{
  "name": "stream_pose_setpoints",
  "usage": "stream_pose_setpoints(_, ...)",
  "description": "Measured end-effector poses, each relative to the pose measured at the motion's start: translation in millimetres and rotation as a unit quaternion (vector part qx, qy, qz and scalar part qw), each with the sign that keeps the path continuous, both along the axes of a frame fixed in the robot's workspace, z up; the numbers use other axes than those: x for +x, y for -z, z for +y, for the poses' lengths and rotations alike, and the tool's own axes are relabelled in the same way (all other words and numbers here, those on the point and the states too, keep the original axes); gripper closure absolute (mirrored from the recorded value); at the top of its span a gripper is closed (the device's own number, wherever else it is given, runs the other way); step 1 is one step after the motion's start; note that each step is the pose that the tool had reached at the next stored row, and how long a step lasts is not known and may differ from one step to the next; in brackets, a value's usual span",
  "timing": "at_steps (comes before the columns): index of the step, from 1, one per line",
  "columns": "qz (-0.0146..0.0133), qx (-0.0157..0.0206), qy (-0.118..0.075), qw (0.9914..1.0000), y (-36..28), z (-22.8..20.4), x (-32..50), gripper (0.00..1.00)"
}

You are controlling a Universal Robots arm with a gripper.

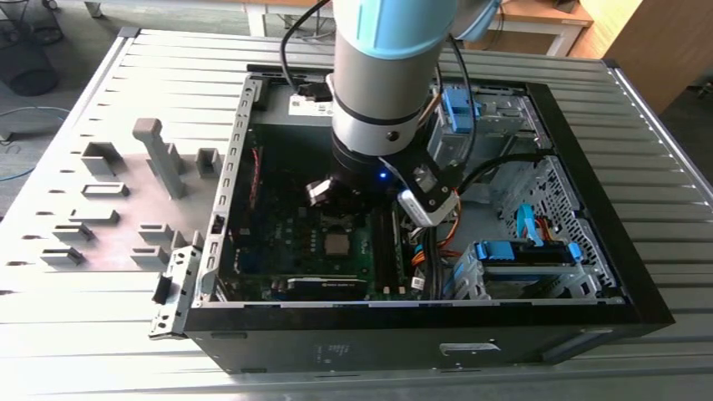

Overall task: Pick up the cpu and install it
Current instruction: 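Close the cpu cover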

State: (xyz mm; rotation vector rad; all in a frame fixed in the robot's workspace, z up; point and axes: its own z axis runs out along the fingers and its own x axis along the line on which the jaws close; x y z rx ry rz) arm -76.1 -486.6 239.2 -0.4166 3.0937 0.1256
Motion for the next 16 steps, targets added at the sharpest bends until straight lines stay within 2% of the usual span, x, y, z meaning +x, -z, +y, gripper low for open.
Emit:
stream_pose_setpoints(6,0.0,0.0006,-0.004,0.99999,0.1,0.0,12.1,0.89)
stream_pose_setpoints(16,0.0,0.0006,-0.004,0.99999,-0.3,0.1,13.2,0.89)
